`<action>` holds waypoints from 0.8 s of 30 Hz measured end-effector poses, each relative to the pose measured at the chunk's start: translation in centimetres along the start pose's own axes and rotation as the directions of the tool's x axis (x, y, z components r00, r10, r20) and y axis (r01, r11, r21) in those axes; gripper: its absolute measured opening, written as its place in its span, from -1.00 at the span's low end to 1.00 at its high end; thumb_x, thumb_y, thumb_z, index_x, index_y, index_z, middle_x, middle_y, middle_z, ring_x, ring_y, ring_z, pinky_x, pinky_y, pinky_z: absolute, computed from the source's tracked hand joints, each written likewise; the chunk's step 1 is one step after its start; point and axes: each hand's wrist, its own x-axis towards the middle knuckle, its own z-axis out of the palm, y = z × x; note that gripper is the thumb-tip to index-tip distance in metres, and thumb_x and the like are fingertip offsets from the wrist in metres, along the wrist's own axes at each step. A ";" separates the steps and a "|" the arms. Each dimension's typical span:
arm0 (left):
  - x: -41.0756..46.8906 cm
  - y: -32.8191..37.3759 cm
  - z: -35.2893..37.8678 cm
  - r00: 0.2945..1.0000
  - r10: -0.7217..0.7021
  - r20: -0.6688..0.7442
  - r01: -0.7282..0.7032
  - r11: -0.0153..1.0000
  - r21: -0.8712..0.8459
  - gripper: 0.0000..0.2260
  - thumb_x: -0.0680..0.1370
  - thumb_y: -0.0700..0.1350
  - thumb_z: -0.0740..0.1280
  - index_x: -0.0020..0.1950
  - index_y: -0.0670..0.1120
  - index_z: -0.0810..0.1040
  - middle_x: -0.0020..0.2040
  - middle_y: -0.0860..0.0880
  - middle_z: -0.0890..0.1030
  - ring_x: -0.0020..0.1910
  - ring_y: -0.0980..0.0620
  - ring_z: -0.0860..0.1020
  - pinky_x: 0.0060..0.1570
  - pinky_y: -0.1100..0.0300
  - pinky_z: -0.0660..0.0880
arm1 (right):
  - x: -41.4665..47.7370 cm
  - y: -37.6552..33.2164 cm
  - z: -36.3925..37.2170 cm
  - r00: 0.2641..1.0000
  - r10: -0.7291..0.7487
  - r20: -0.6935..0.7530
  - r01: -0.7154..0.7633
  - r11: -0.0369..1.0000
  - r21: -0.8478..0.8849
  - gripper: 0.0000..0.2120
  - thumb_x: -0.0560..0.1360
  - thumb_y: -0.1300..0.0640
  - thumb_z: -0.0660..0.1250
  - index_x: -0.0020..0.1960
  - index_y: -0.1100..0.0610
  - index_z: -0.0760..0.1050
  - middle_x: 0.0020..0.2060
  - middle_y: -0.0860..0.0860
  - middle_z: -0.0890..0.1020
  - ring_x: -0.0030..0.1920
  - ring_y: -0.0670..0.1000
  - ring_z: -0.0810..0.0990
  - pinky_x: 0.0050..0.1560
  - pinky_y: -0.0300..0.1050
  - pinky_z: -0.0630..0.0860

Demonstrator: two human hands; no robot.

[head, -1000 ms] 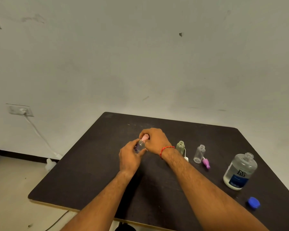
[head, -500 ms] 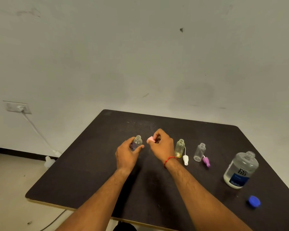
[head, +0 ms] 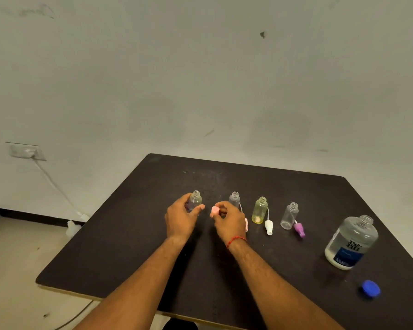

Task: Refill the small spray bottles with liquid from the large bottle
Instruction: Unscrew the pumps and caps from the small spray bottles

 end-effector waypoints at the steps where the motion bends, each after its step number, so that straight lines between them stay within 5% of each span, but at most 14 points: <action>1: 0.1 0.0 0.1 1.000 -0.003 0.004 0.003 1.000 0.002 -0.62 0.46 -0.02 0.54 0.25 0.01 0.61 0.02 0.18 0.61 0.01 0.20 0.57 0.02 0.32 0.47 | 0.1 0.2 0.3 1.000 0.000 0.006 0.000 1.000 -0.014 -0.95 0.52 0.10 0.40 -0.02 0.04 0.61 -0.19 -0.09 0.67 -0.17 -0.18 0.63 -0.10 -0.34 0.54; 11: 0.8 -1.4 0.9 0.999 -0.043 0.033 0.043 0.999 0.005 -0.60 0.46 0.00 0.53 0.28 0.03 0.60 0.07 0.14 0.67 0.00 0.23 0.56 0.07 0.28 0.47 | 0.9 1.3 1.4 0.998 0.032 -0.046 -0.036 0.995 -0.093 -0.90 0.52 0.19 0.36 -0.11 0.04 0.62 -0.38 -0.21 0.56 -0.32 -0.32 0.55 -0.27 -0.55 0.35; 18: 1.3 -1.8 1.7 0.998 -0.012 0.065 0.014 0.999 -0.032 -0.54 0.48 -0.01 0.52 0.37 0.03 0.55 0.16 0.10 0.67 0.12 0.19 0.60 0.21 0.22 0.53 | 1.2 1.7 2.1 0.999 -0.021 -0.037 0.013 0.982 -0.187 -0.91 0.56 0.12 0.33 -0.03 0.04 0.61 -0.24 -0.10 0.63 -0.23 -0.12 0.58 -0.11 -0.18 0.56; 24: 1.9 -1.9 2.1 0.994 0.004 0.106 0.000 0.999 -0.034 -0.53 0.49 -0.01 0.51 0.39 0.04 0.53 0.17 0.09 0.67 0.16 0.16 0.61 0.22 0.20 0.53 | 1.0 1.7 2.0 0.997 -0.045 -0.058 0.032 0.979 -0.203 -0.90 0.57 0.12 0.30 -0.04 0.08 0.59 -0.25 -0.02 0.65 -0.25 -0.06 0.60 -0.14 -0.13 0.56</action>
